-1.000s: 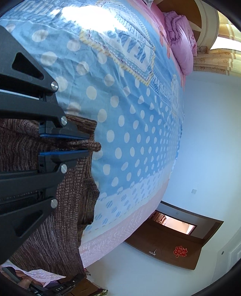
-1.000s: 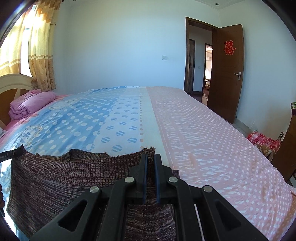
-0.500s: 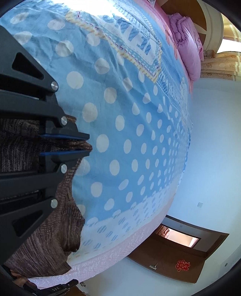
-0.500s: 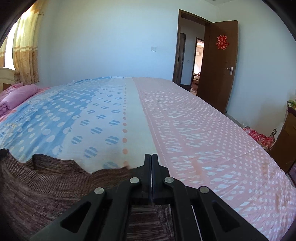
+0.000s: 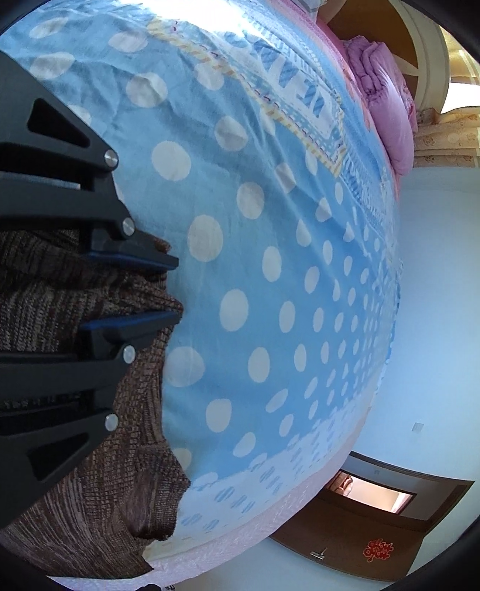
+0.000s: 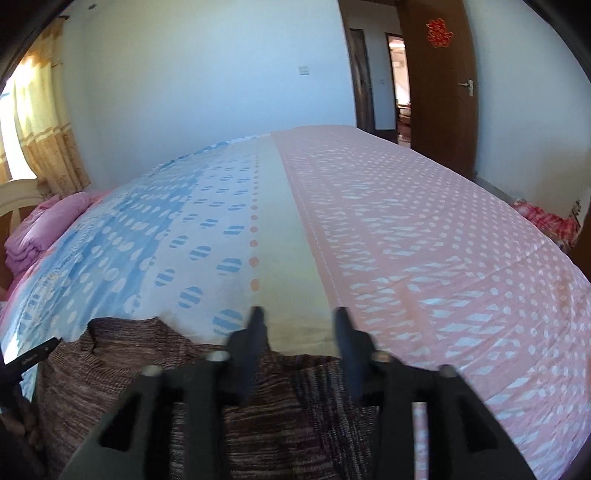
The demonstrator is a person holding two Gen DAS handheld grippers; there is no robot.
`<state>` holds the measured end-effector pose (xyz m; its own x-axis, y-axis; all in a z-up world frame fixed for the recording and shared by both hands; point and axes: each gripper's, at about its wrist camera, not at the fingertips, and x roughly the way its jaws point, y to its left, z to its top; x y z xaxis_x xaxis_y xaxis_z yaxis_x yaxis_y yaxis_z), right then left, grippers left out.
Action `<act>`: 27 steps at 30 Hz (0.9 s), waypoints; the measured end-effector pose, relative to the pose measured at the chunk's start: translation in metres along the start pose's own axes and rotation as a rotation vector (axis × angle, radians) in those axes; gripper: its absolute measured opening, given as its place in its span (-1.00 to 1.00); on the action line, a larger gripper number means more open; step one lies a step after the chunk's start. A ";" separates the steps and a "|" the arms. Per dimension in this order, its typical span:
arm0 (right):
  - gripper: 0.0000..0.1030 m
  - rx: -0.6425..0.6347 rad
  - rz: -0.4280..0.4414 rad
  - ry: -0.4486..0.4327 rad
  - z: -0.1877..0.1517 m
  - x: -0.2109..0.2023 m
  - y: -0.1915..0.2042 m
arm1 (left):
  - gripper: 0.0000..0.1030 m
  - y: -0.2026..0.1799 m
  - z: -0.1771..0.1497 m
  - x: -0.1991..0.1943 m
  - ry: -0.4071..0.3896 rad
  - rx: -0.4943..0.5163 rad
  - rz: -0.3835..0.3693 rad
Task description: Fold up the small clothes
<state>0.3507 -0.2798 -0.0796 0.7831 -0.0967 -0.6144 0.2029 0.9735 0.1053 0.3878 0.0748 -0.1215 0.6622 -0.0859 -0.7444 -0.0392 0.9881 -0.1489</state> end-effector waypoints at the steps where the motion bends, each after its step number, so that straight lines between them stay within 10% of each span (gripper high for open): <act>1: 0.48 -0.030 0.004 0.018 0.002 0.003 0.006 | -0.51 0.001 0.000 0.001 0.000 -0.006 -0.006; 3: 0.48 -0.103 0.007 0.097 0.001 0.020 0.021 | -0.51 0.000 0.001 0.003 -0.001 -0.007 -0.011; 4: 0.15 -0.141 0.000 0.133 -0.001 0.028 0.028 | -0.51 -0.001 0.001 0.004 -0.001 -0.006 -0.011; 5: -0.87 -0.194 -0.019 0.176 -0.006 0.038 0.036 | -0.51 -0.001 0.001 0.004 -0.002 -0.005 -0.011; 14: -0.90 -0.101 -0.143 -0.101 0.001 -0.010 0.017 | -0.69 0.002 0.000 -0.005 -0.059 -0.027 -0.029; 23: -0.94 -0.126 -0.228 0.130 -0.003 0.055 0.006 | -0.71 -0.012 0.001 0.013 0.018 0.031 0.131; 27: -0.91 -0.080 -0.215 0.067 -0.002 0.036 0.000 | -0.70 -0.020 -0.001 0.015 0.016 0.081 0.187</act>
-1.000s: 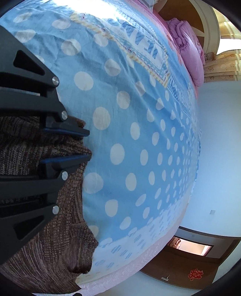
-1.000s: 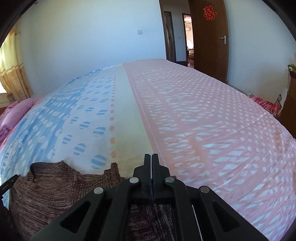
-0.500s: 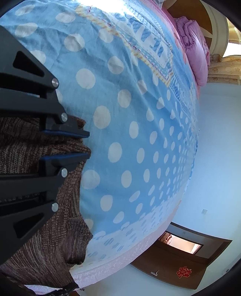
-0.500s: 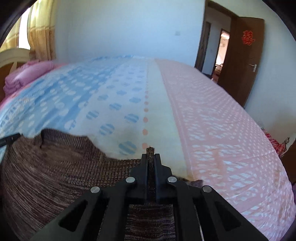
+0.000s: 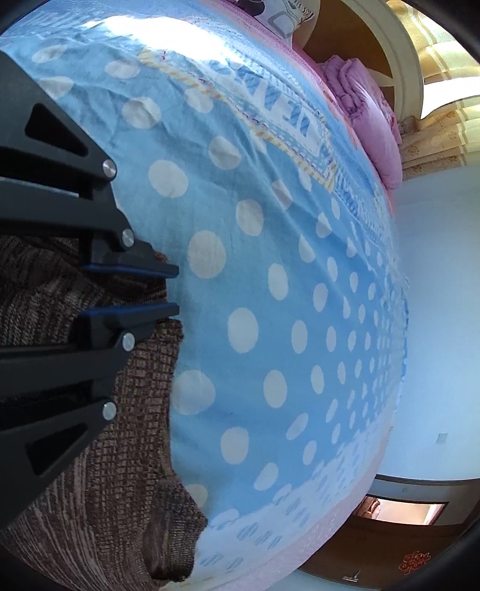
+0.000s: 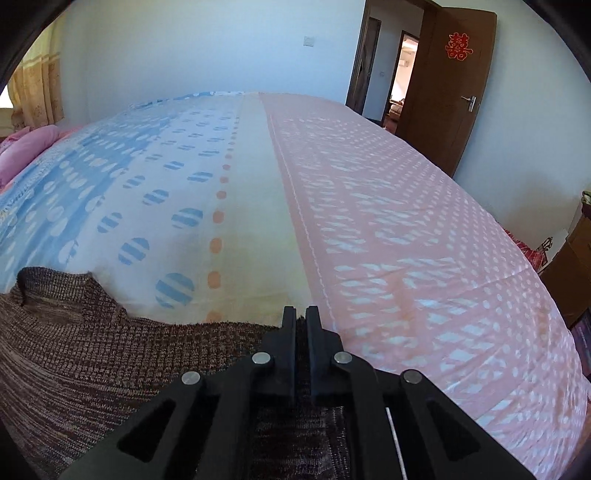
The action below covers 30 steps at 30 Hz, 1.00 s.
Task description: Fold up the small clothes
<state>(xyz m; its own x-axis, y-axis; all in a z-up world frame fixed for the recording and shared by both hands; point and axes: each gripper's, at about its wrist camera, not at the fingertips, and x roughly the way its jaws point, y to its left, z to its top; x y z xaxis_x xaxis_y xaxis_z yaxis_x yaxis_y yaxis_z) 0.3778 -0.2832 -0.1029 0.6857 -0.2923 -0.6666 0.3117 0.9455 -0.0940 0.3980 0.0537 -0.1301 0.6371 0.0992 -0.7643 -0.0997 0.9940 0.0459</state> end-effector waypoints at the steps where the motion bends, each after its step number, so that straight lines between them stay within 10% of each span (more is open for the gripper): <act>1: -0.89 0.031 -0.008 -0.069 -0.002 -0.019 -0.005 | -0.70 0.004 0.000 0.000 0.001 -0.017 -0.019; 3: -0.86 0.059 -0.028 -0.172 -0.007 -0.055 -0.010 | -0.67 0.016 -0.001 0.000 0.001 -0.069 -0.080; 7: 0.00 0.045 0.074 -0.172 -0.019 -0.086 -0.003 | -0.62 0.029 -0.002 -0.001 0.000 -0.136 -0.172; 12: 0.00 -0.100 0.165 -0.137 -0.044 -0.095 0.034 | -0.50 0.035 -0.007 -0.017 0.012 -0.117 -0.212; 15: 0.00 -0.146 0.124 -0.051 -0.062 -0.073 0.040 | 0.17 0.041 -0.023 -0.045 -0.005 -0.070 -0.180; 22: 0.00 0.031 0.202 0.080 -0.068 -0.039 0.004 | 0.22 0.074 -0.068 -0.075 -0.001 -0.101 -0.218; 24: -0.06 0.021 0.184 0.071 -0.068 -0.042 0.006 | 0.22 0.074 -0.080 -0.069 0.038 -0.097 -0.225; 26: -0.84 0.016 0.143 0.016 -0.068 -0.059 0.009 | 0.26 0.075 -0.093 -0.066 0.039 -0.111 -0.247; 30: -0.92 0.031 0.264 -0.058 -0.073 -0.110 0.031 | 0.44 0.074 -0.096 -0.069 0.029 -0.105 -0.273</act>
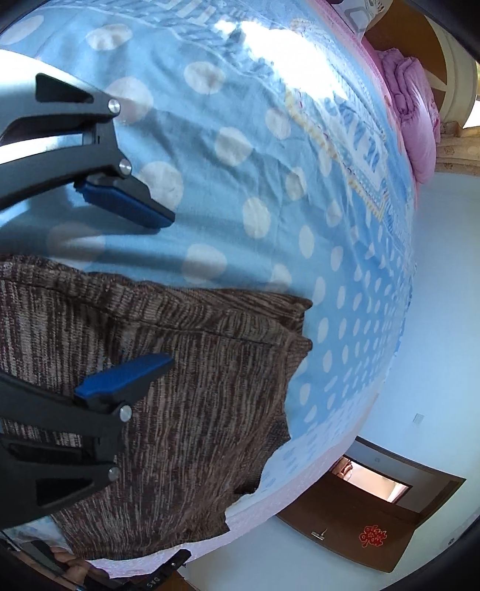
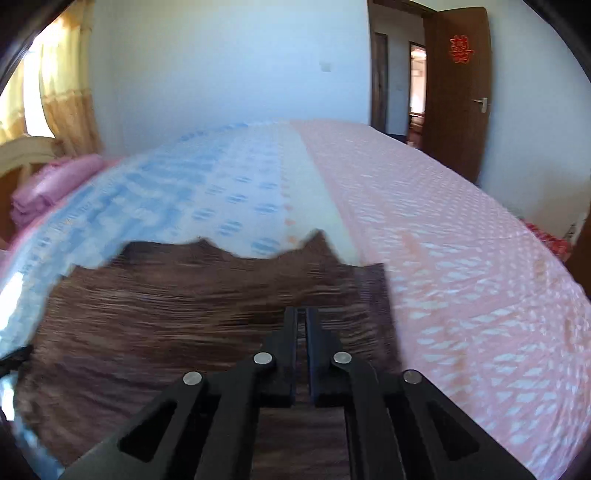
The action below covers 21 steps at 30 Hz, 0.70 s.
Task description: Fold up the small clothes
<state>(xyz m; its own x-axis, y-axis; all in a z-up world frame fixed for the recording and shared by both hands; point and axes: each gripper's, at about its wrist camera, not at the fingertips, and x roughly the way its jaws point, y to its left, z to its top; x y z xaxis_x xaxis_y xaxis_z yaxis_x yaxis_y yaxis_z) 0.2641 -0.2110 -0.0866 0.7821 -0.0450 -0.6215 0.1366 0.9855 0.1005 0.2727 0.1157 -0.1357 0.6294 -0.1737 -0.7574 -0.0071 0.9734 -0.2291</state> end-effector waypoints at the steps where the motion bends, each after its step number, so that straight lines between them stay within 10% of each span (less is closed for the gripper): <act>1: -0.92 -0.010 0.039 0.003 -0.002 -0.004 0.013 | 0.45 0.000 0.000 0.001 -0.001 -0.007 -0.006; 7: -0.92 -0.123 0.222 0.110 -0.024 0.020 0.100 | 0.50 -0.002 -0.002 0.000 -0.008 0.003 -0.012; 14: -0.92 -0.053 0.286 0.116 -0.034 0.038 0.096 | 0.49 0.009 -0.005 -0.003 -0.012 -0.036 -0.117; 18: -0.92 -0.018 0.314 0.112 -0.039 0.037 0.089 | -0.15 0.001 -0.007 -0.004 -0.007 -0.010 -0.163; 21: -0.92 -0.037 0.297 0.104 -0.039 0.036 0.093 | -0.17 0.002 -0.006 -0.005 -0.007 -0.029 -0.167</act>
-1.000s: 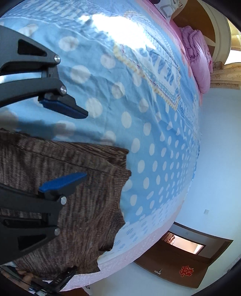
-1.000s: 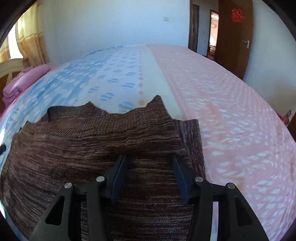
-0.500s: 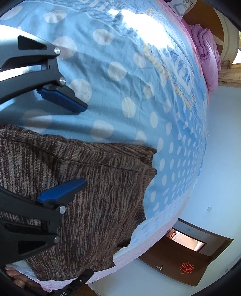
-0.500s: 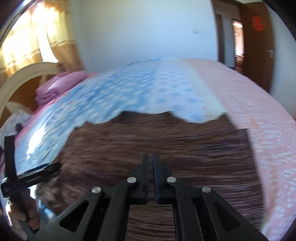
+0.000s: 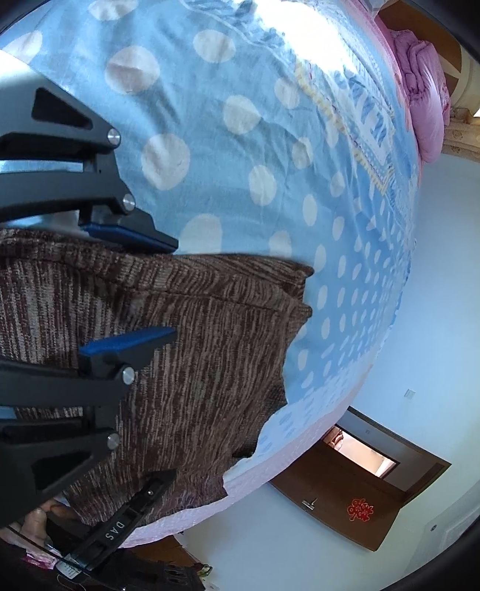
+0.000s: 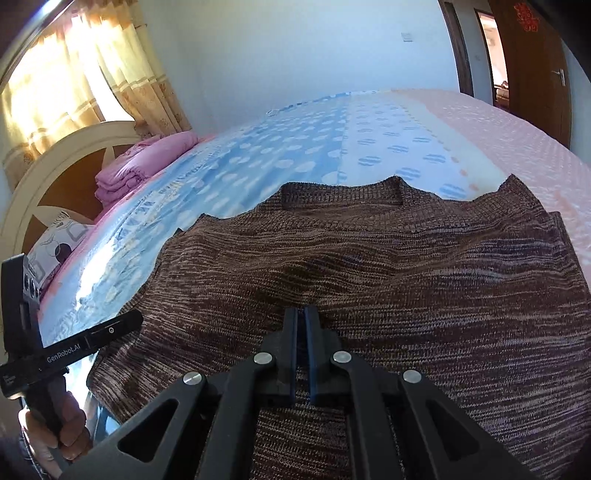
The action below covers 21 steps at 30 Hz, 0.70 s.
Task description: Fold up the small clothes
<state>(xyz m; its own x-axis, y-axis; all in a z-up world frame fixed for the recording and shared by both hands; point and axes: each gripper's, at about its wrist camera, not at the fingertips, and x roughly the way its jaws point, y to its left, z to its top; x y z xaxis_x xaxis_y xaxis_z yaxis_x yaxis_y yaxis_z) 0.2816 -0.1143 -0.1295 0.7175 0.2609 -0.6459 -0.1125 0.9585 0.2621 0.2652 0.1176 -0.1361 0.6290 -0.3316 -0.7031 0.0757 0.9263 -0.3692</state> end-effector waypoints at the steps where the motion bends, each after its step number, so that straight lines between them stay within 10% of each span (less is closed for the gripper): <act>1: -0.92 -0.002 -0.002 0.000 0.002 -0.001 -0.001 | -0.20 0.002 0.001 0.000 0.002 -0.022 -0.013; 11: -0.92 0.000 -0.001 -0.006 0.001 -0.002 -0.004 | -0.21 0.007 0.002 -0.002 -0.027 -0.140 -0.031; 15: -0.92 -0.013 -0.015 -0.009 0.001 -0.003 -0.001 | -0.75 0.000 0.003 -0.003 -0.034 -0.130 -0.045; 21: -0.92 -0.033 -0.036 -0.011 0.001 -0.003 0.003 | -0.72 -0.005 0.003 0.000 -0.037 -0.117 -0.047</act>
<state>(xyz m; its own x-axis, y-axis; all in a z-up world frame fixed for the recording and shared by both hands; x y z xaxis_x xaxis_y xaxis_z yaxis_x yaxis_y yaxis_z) 0.2795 -0.1123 -0.1264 0.7290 0.2248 -0.6466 -0.1086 0.9706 0.2150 0.2671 0.1139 -0.1323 0.6553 -0.3654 -0.6611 0.0168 0.8820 -0.4709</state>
